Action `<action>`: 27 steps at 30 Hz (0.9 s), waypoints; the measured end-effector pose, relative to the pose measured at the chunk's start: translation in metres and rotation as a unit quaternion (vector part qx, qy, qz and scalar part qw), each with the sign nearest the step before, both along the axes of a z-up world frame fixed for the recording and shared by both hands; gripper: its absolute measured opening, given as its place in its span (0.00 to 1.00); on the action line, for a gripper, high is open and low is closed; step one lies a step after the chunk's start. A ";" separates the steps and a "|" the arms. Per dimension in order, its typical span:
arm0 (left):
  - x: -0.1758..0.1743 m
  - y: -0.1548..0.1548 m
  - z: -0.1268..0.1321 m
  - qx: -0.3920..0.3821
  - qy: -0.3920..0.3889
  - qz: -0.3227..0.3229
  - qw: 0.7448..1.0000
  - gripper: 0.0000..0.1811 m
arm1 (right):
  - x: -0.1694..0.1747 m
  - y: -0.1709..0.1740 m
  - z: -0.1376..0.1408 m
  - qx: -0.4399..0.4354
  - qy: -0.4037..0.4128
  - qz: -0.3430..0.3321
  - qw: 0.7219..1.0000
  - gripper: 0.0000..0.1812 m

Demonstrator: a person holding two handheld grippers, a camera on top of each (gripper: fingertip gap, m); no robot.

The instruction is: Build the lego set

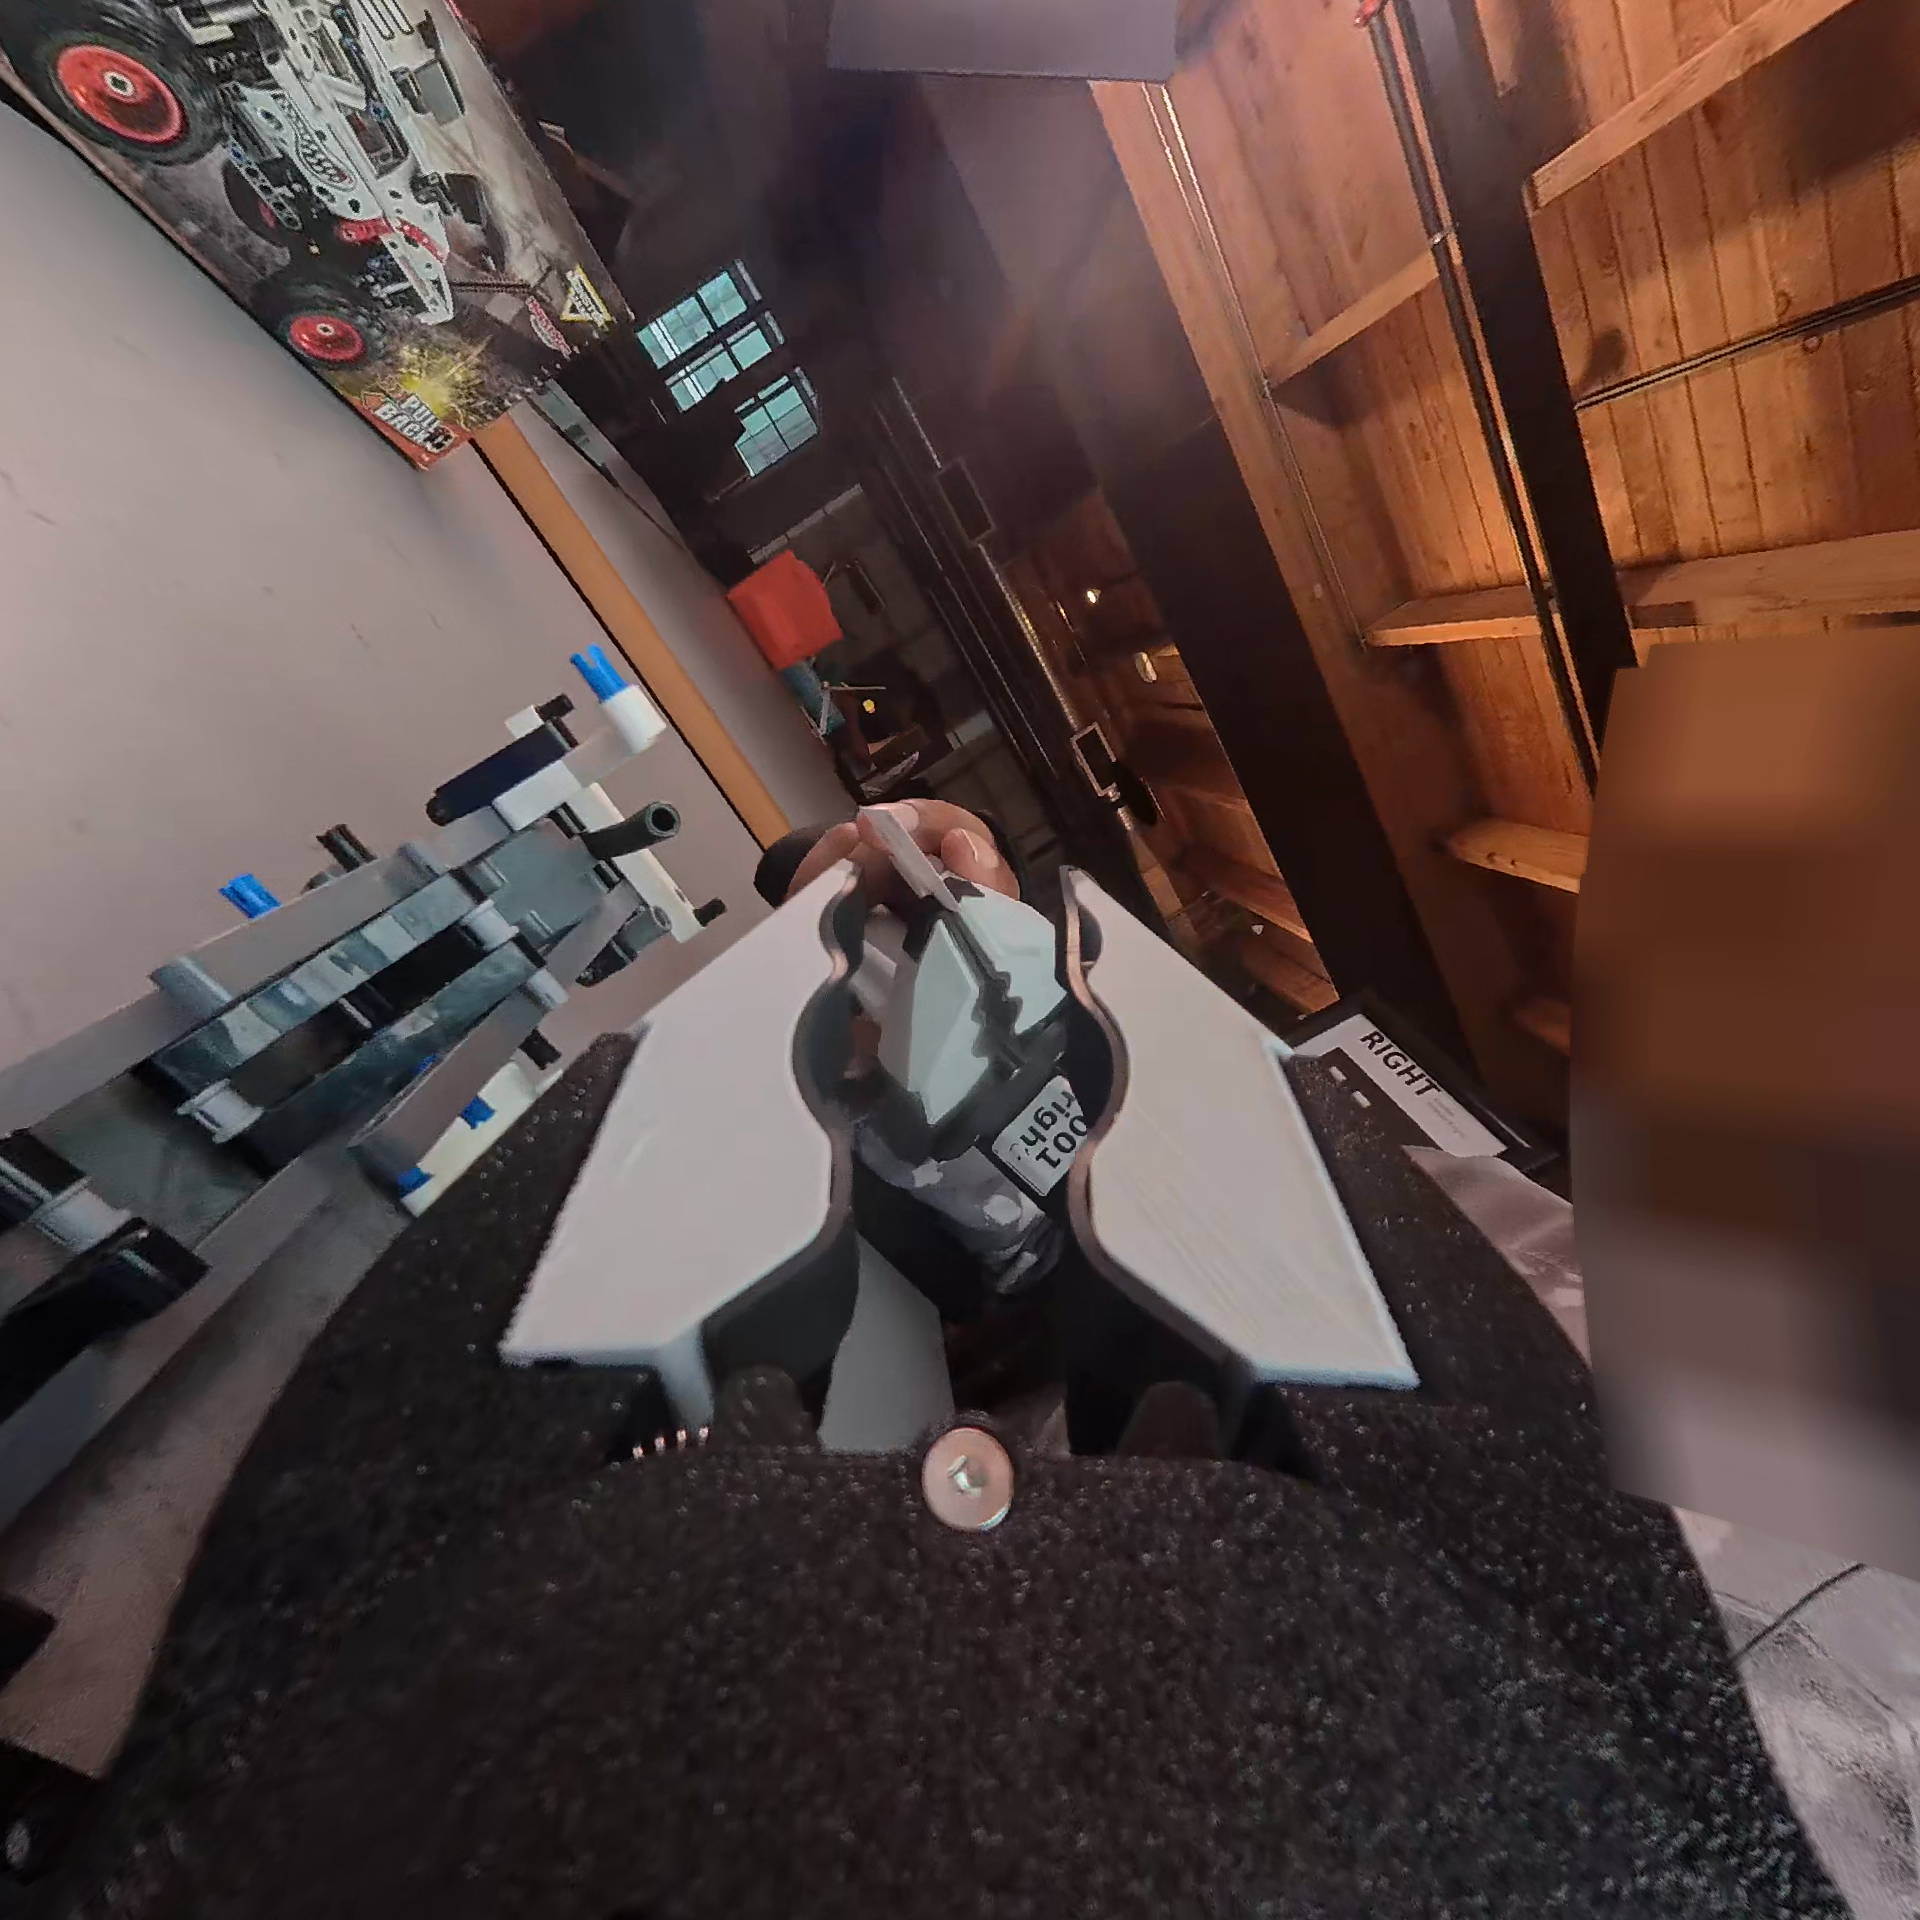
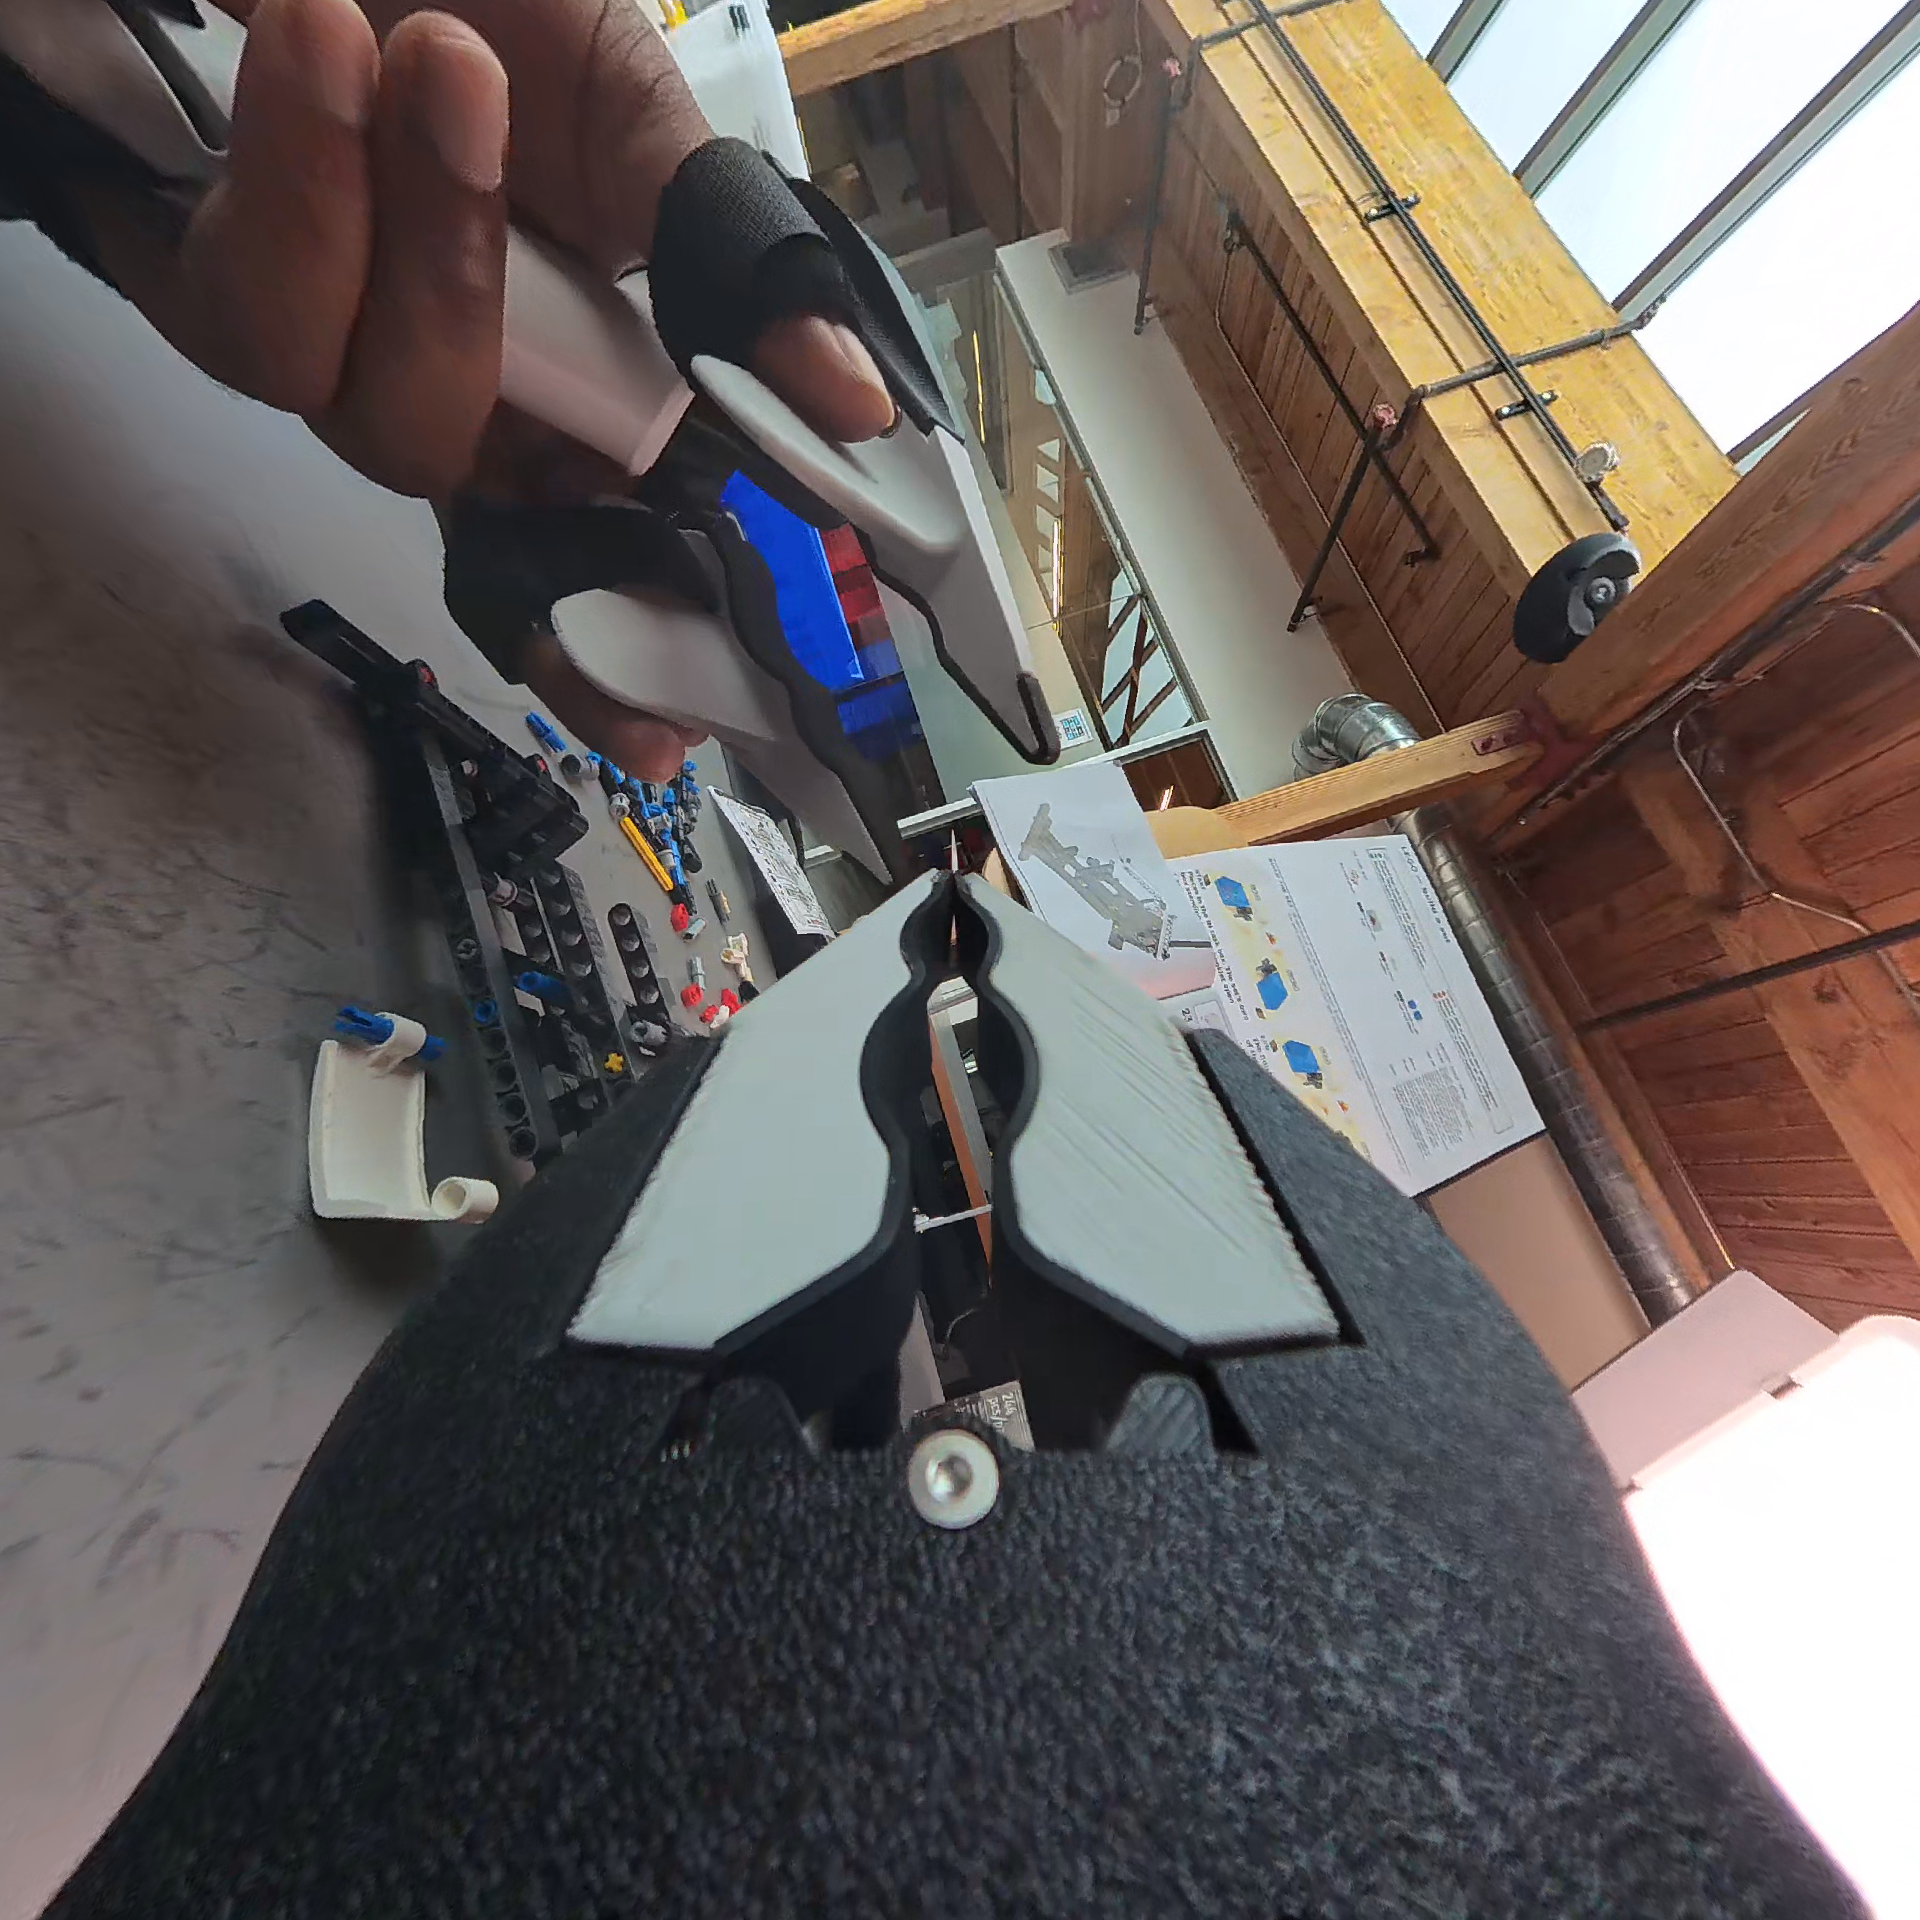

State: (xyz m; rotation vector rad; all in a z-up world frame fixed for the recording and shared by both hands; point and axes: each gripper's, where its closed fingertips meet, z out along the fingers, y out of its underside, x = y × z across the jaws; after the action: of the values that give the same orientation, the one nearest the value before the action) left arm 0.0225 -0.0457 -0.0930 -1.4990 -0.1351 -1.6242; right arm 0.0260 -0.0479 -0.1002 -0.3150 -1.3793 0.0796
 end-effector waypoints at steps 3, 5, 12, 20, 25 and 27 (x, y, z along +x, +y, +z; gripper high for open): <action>0.001 0.000 -0.001 0.007 0.006 -0.001 1.000 0.18 | 0.001 -0.001 0.000 -0.001 -0.001 0.001 1.000 0.00; 0.002 0.000 -0.003 0.013 0.024 0.003 1.000 0.18 | 0.001 -0.001 -0.001 -0.001 -0.003 0.002 1.000 0.00; 0.005 -0.002 -0.007 0.009 0.033 -0.007 0.999 0.10 | 0.000 -0.004 -0.008 0.005 -0.017 0.005 1.000 0.00; 0.003 -0.002 -0.010 0.009 0.049 -0.003 0.999 0.06 | -0.001 -0.004 -0.013 0.015 -0.025 0.003 1.000 0.00; 0.001 -0.001 -0.015 -0.001 0.058 0.002 0.998 0.04 | -0.001 -0.006 -0.016 0.018 -0.029 0.005 0.999 0.00; 0.002 -0.001 -0.019 -0.008 0.067 0.001 0.998 0.04 | -0.001 -0.007 -0.016 0.021 -0.029 0.006 0.999 0.00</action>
State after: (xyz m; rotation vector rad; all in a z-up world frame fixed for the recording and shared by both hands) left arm 0.0242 -0.0462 -0.1118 -1.6141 -0.0762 -1.5183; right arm 0.0250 -0.0554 -0.1164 -0.2760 -1.4390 0.0517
